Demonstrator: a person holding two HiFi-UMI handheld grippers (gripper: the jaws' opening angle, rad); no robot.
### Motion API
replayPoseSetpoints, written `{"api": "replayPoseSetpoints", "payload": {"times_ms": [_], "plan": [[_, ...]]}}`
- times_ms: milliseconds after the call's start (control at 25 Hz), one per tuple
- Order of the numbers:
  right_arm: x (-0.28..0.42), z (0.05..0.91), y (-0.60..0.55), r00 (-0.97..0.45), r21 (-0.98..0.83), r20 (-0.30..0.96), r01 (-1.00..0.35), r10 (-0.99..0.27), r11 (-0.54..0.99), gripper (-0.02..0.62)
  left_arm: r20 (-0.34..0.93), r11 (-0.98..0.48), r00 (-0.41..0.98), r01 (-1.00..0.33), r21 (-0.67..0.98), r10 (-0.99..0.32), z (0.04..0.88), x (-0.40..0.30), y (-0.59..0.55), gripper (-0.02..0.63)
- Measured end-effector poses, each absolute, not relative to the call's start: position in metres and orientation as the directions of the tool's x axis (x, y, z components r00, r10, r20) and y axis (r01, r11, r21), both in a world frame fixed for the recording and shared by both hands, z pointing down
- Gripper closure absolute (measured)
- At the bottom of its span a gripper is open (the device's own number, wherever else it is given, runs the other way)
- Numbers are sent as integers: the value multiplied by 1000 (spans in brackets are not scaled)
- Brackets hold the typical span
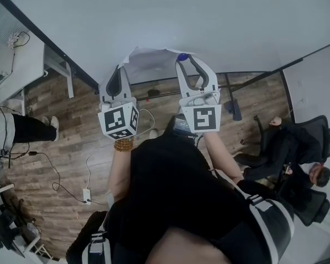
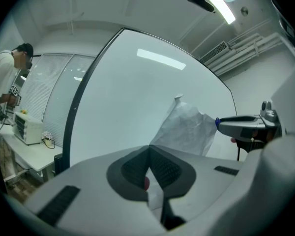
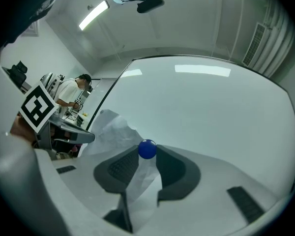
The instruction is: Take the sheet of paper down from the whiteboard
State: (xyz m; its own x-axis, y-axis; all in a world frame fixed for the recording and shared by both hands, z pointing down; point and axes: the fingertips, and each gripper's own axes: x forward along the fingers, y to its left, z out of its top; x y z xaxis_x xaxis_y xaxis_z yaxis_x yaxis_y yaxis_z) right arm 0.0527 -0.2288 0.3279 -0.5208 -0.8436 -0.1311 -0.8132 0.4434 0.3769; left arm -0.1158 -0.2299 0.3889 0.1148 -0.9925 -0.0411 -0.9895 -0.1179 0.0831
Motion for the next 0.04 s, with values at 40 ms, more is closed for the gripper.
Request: {"api": "replayPoseSetpoints", "payload": {"times_ms": [40], "plan": [[54,328,-230,-518,378,-130,-814,-845,441,483,-42,-118,115,-989,83,-992,389,-116,-230,597]]}}
